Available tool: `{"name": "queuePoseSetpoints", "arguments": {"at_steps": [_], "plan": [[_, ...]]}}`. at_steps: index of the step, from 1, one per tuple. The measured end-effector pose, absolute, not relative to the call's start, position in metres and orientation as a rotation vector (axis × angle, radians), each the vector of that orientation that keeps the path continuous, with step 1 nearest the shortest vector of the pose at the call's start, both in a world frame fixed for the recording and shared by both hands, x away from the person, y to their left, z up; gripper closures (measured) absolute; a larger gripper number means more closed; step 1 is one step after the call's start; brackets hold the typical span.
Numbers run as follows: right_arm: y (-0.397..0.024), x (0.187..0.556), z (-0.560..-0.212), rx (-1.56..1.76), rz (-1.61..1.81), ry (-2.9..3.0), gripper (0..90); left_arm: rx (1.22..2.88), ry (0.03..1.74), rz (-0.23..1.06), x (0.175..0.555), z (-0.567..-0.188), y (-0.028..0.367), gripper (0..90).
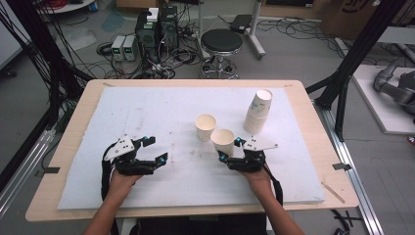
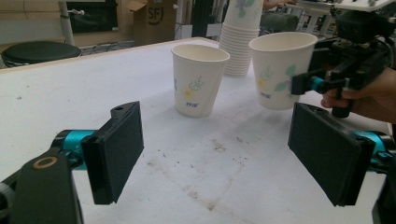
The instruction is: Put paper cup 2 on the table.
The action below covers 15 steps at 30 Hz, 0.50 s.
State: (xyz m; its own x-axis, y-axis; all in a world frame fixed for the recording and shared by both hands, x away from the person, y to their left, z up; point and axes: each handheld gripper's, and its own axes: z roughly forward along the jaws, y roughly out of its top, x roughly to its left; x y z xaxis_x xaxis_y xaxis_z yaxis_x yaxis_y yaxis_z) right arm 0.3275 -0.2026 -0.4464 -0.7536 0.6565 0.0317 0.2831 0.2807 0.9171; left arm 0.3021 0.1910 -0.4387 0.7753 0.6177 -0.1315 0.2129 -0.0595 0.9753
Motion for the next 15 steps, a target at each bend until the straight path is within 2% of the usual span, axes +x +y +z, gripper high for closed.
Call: {"name": "queuePoseSetpoints", "arguments": {"at_steps": [15], "plan": [[-0.200, 0.362, -0.450, 1.095, 1.251, 2.184, 33.4, 1.638, 0.674, 0.368, 0.303, -0.440, 0.189, 18.3]]}}
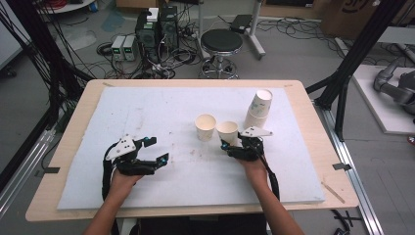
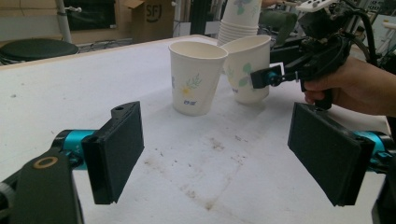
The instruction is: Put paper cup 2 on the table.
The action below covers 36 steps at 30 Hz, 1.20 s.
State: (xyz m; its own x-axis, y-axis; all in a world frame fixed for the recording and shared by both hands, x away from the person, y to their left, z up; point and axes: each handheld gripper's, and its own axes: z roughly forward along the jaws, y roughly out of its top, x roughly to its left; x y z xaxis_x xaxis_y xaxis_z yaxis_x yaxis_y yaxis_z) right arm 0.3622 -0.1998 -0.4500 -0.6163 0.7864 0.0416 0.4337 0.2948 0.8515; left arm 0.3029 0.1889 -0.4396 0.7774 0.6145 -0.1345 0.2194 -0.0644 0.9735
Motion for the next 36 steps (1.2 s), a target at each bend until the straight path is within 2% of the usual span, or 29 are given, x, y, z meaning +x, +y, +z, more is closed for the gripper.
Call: {"name": "queuePoseSetpoints", "arguments": {"at_steps": [15, 19, 27, 36], "plan": [[-0.211, 0.354, -0.451, 1.032, 1.115, 2.277, 31.3, 1.644, 0.694, 0.365, 0.304, -0.440, 0.191, 18.4], [-0.213, 0.354, -0.450, 1.057, 1.133, 2.263, 21.0, 1.646, 0.699, 0.360, 0.304, -0.441, 0.191, 18.5], [-0.237, 0.344, -0.439, 1.038, 1.206, 2.266, 20.9, 1.640, 0.714, 0.363, 0.304, -0.440, 0.194, 18.4], [-0.269, 0.310, -0.427, 0.985, 1.257, 2.207, 20.9, 1.618, 0.735, 0.385, 0.304, -0.435, 0.201, 18.1]]}}
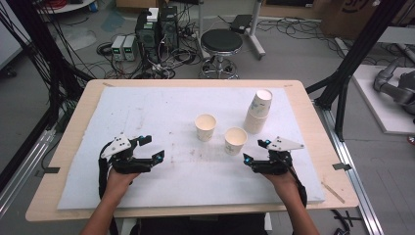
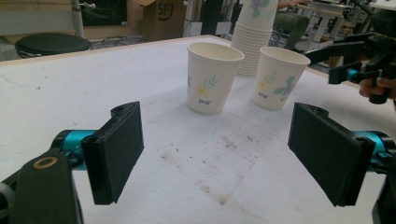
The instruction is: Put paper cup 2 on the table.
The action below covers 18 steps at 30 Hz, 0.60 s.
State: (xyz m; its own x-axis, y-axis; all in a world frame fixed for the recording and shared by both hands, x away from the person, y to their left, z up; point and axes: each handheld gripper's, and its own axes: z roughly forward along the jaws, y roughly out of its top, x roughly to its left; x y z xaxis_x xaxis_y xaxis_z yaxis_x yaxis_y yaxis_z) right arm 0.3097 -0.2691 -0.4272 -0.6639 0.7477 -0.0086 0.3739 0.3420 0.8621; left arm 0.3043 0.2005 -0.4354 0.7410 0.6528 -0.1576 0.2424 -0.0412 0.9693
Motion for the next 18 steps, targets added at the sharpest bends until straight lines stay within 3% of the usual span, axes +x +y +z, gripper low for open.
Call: {"name": "queuePoseSetpoints", "arguments": {"at_steps": [18], "plan": [[-0.318, 0.267, -0.411, 0.977, 1.327, 2.035, 21.0, 1.587, 0.722, 0.417, 0.298, -0.428, 0.205, 17.1]]}}
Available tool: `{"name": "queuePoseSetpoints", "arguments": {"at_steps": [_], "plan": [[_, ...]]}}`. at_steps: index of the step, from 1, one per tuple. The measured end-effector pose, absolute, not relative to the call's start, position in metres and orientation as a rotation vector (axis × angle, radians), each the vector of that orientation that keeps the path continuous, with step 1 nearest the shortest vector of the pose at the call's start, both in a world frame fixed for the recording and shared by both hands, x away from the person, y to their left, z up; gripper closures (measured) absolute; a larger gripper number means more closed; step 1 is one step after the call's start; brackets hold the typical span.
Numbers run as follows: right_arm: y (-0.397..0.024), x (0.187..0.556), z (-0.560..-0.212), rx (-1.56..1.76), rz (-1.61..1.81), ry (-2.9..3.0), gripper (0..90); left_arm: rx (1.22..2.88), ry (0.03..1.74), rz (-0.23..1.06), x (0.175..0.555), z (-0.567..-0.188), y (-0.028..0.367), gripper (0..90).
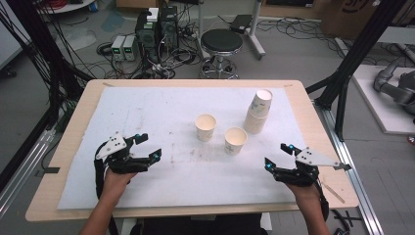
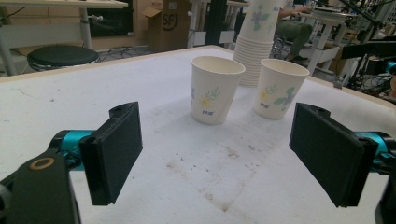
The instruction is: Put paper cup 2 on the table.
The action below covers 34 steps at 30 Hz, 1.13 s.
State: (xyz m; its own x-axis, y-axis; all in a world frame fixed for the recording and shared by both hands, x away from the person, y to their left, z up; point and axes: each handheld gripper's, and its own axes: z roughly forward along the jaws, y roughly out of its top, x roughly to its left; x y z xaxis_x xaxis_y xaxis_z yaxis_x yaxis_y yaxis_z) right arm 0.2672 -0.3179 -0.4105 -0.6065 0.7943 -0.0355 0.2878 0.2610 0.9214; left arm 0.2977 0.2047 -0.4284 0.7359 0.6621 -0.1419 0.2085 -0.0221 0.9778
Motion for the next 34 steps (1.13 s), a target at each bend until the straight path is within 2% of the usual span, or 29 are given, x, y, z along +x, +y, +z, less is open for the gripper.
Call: {"name": "queuePoseSetpoints", "arguments": {"at_steps": [34], "plan": [[-0.3093, 0.2675, -0.4102, 0.953, 1.330, 2.050, 20.9, 1.591, 0.706, 0.442, 0.2892, -0.4275, 0.2082, 17.2]]}}
